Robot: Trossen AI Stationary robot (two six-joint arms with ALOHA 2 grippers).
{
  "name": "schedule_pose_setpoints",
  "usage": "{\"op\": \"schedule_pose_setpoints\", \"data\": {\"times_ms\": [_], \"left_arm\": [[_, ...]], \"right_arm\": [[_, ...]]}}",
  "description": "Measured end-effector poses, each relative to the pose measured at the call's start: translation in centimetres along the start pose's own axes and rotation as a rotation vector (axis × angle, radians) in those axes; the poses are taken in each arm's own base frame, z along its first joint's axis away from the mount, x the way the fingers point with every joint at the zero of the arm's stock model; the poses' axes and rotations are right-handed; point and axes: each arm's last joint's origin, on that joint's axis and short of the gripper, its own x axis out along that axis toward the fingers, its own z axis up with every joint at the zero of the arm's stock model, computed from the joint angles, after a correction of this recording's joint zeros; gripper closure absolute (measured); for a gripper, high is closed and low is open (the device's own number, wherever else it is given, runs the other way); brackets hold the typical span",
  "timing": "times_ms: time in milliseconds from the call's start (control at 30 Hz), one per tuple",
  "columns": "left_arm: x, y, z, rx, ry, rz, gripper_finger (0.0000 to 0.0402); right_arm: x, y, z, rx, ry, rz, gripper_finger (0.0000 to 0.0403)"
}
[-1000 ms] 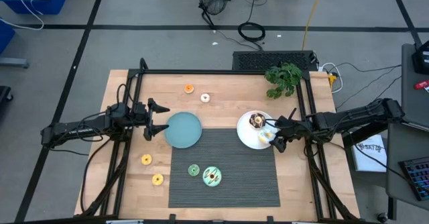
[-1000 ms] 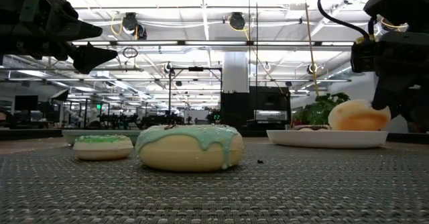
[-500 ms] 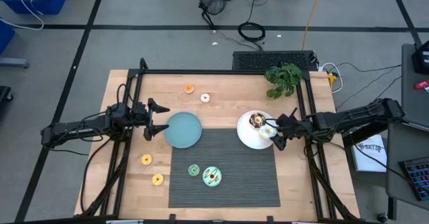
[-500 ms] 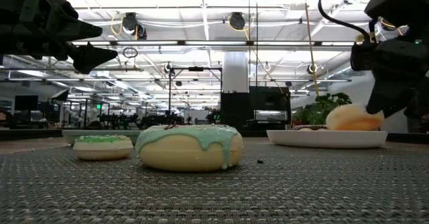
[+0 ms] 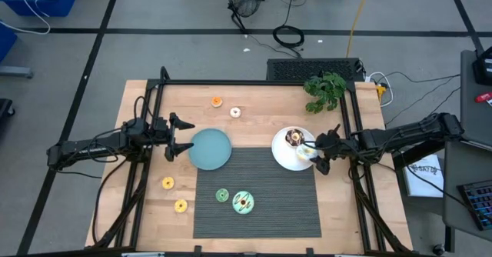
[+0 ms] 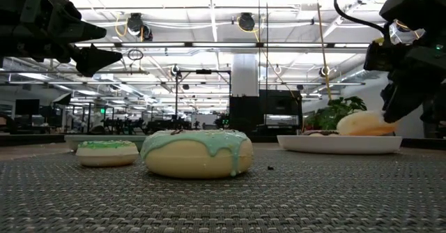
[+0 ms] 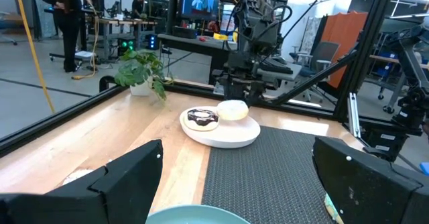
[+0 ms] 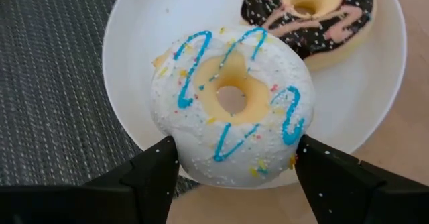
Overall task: Pick & Place donuts
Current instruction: Put the large white donut on the white plate
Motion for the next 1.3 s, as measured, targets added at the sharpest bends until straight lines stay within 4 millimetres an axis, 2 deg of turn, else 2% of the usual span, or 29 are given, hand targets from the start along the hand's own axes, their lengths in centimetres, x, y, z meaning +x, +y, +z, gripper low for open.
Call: {"op": "schedule_pose_setpoints", "data": {"times_ms": [267,1067,1300], "left_arm": [[0.00,0.00,0.00,0.000,0.000,0.000,0.0023],[0.00,0.00,-0.01,0.000,0.000,0.000,0.0023],[0.00,0.00,0.00,0.000,0.000,0.000,0.0023]], "right_arm": [[0.03,-0.04,0.26,0.039,-0.053,-0.038,0.0135],[-0.01,0.33,0.77,0.045,-0.101,0.006,0.0135],[0.02,0.06,0.35,0.075,-0.060,-0.020,0.0132]]}}
